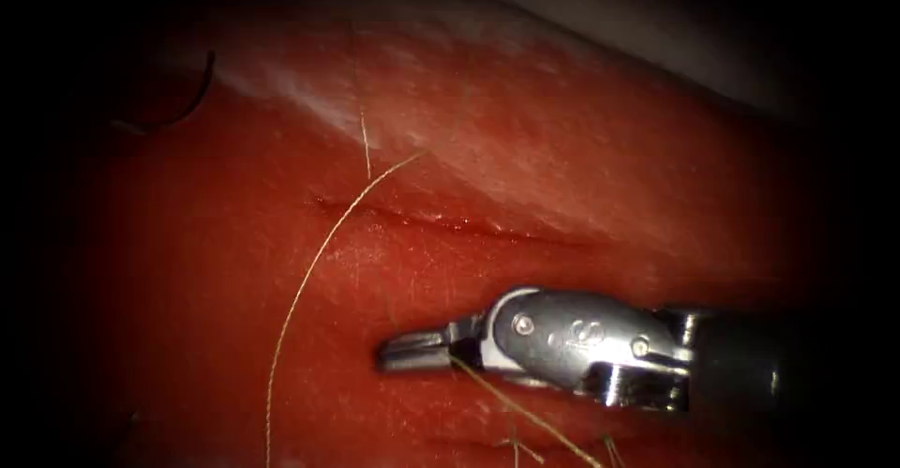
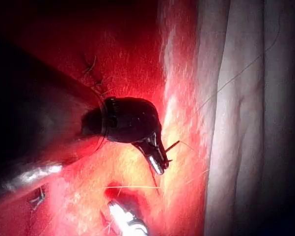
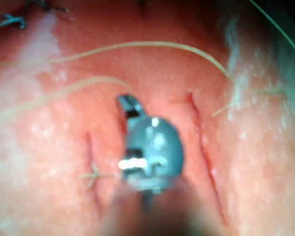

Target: Wound Closure

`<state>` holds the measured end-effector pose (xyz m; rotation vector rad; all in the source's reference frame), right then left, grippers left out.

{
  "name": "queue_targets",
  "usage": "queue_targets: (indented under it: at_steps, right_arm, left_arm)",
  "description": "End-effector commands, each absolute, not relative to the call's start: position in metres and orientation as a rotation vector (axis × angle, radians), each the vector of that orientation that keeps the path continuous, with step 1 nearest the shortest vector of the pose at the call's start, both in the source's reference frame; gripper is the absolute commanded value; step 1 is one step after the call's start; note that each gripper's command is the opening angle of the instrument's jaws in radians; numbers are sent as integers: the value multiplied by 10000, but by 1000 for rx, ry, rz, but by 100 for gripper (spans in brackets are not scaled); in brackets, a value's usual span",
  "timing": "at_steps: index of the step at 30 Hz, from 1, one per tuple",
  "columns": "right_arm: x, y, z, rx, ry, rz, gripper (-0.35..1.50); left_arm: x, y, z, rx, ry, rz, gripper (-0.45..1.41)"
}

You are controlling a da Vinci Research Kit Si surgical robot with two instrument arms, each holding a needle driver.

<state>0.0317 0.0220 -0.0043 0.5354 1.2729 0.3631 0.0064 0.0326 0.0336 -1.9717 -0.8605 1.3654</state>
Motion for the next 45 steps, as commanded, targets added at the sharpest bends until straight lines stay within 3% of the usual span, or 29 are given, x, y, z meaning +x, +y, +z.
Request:
queue_targets:
  at_steps: [1,4,5,7,8,10,14,45]
  right_arm:
    - [324,213,-52,542,1280,354,-35]
    - [324,210,-60,535,1285,338,-35]
    - [325,213,-60,514,1290,328,-10]
    - [326,217,-59,467,1296,355,79]
    - [326,220,-58,428,1289,392,111]
    - [325,230,-53,369,1270,444,138]
    - [320,248,-35,310,1285,478,148]
    - [308,254,-3,265,1292,506,146]
  left_arm:
    - [59,322,342,-1972,-863,1364,-35]
    - [58,322,342,-1973,-862,1365,-35]
    - [58,322,342,-1973,-862,1365,-35]
    - [58,322,342,-1973,-862,1365,-35]
    - [58,322,342,-1973,-862,1365,-35]
    - [58,322,342,-1973,-862,1365,-35]
    - [57,322,342,-1974,-862,1365,-35]
    - [41,321,330,-1982,-897,1389,-35]
